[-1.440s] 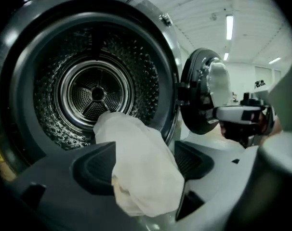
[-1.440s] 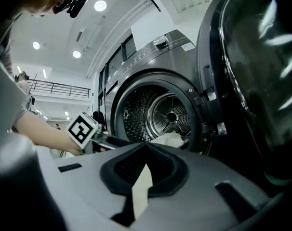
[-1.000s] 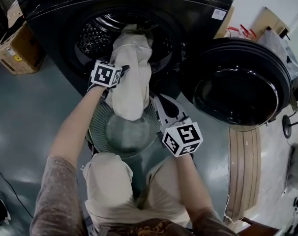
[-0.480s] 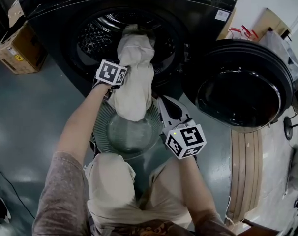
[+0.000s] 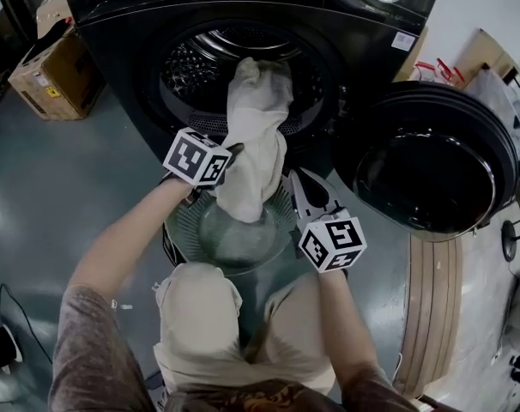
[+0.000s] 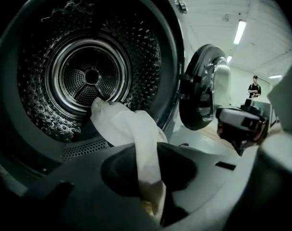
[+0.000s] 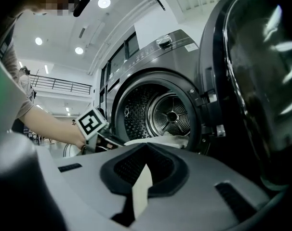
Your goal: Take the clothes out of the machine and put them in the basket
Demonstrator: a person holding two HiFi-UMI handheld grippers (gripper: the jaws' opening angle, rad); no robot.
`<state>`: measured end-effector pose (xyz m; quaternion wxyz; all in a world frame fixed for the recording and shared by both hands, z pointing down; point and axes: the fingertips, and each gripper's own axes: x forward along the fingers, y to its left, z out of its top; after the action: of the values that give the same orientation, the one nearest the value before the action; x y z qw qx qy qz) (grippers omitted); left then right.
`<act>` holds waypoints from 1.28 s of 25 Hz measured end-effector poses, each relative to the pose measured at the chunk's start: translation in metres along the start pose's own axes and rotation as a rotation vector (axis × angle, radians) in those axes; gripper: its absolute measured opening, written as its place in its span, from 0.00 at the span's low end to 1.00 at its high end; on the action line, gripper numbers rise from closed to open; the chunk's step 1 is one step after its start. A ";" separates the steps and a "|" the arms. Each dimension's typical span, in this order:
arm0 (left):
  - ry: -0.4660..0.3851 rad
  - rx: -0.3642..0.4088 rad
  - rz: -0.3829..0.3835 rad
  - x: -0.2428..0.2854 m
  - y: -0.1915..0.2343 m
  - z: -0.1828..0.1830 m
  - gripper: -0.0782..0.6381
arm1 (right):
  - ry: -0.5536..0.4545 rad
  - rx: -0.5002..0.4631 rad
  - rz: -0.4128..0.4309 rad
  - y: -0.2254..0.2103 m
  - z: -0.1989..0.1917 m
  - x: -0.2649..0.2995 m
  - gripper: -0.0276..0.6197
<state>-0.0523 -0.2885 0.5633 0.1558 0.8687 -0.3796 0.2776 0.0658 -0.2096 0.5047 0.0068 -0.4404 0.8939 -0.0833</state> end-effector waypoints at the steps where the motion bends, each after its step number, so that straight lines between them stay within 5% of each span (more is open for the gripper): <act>1: 0.001 0.003 -0.014 -0.008 -0.009 -0.004 0.21 | 0.000 0.007 -0.003 -0.001 -0.001 0.001 0.04; 16: 0.064 0.029 -0.184 -0.087 -0.102 -0.043 0.21 | 0.015 0.039 -0.003 -0.005 -0.013 0.013 0.04; 19: 0.083 0.060 -0.138 -0.081 -0.093 -0.048 0.24 | 0.018 0.038 -0.002 -0.004 -0.013 0.013 0.04; 21: 0.089 0.093 -0.081 -0.073 -0.081 -0.049 0.39 | 0.014 0.037 -0.005 -0.005 -0.011 0.011 0.04; 25: 0.005 0.060 -0.019 -0.059 -0.056 -0.028 0.51 | 0.005 0.028 -0.015 -0.006 -0.007 0.007 0.04; 32: -0.004 0.057 0.082 0.003 -0.012 -0.014 0.58 | 0.021 0.009 -0.016 -0.005 -0.009 0.006 0.04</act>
<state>-0.0470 -0.2758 0.5754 0.1185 0.8572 -0.4069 0.2925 0.0651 -0.2155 0.5145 -0.0015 -0.4465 0.8900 -0.0921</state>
